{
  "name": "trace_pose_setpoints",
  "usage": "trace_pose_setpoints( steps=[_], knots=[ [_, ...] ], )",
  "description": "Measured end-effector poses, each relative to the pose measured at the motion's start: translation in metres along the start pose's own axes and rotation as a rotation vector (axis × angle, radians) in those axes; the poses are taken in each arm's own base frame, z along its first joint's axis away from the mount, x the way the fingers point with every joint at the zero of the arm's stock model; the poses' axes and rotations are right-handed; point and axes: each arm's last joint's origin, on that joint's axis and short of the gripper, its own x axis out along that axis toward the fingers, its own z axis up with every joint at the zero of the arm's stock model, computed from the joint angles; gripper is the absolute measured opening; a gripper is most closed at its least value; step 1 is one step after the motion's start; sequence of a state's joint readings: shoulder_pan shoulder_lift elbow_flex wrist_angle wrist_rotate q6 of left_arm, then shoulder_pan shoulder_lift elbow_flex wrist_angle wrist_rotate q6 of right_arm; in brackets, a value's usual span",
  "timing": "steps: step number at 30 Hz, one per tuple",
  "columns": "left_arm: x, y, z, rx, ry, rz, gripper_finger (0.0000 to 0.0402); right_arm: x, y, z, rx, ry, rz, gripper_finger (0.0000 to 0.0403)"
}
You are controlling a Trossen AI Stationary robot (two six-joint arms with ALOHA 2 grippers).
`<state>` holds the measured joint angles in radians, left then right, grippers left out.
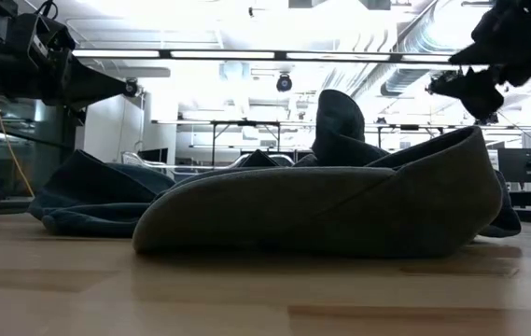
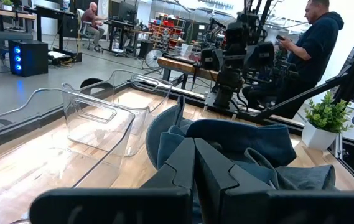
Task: Pick & Place hat
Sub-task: Put the dark blue cap into the right transparent bin
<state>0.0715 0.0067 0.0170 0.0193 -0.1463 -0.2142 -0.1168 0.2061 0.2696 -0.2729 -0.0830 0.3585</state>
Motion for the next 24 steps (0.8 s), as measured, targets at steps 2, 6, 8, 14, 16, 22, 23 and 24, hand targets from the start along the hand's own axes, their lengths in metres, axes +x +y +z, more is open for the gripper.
trace_pose_setpoints(
  steps=[2, 6, 8, 14, 16, 22, 23, 24],
  knots=[
    [0.0, 0.0, 0.0, 0.0, 0.0, 0.0, 0.0, 0.004, 0.003, 0.009, 0.003, 0.027, -0.013, 0.0252],
    [0.0, 0.0, 0.0, 0.0, 0.0, 0.0, 0.0, 0.014, 0.01, 0.029, 0.025, 0.08, -0.025, 0.0252],
    [0.0, 0.0, 0.0, 0.0, 0.0, 0.0, 0.0, 0.02, 0.013, 0.038, 0.052, 0.13, -0.015, 0.0252],
    [0.0, 0.0, 0.0, 0.0, 0.0, 0.0, 0.0, 0.043, 0.024, 0.059, -0.057, 0.26, 0.094, 0.0252],
    [0.0, 0.0, 0.0, 0.0, 0.0, 0.0, 0.0, 0.051, 0.03, 0.066, -0.12, 0.289, 0.146, 0.0252],
    [0.0, 0.0, 0.0, 0.0, 0.0, 0.0, 0.0, 0.069, 0.046, 0.078, -0.35, 0.348, 0.236, 0.0252],
    [0.0, 0.0, 0.0, 0.0, 0.0, 0.0, 0.0, 0.072, 0.049, 0.079, -0.391, 0.353, 0.25, 0.0252],
    [0.0, 0.0, 0.0, 0.0, 0.0, 0.0, 0.0, 0.076, 0.051, 0.08, -0.426, 0.357, 0.26, 0.0252]
  ],
)
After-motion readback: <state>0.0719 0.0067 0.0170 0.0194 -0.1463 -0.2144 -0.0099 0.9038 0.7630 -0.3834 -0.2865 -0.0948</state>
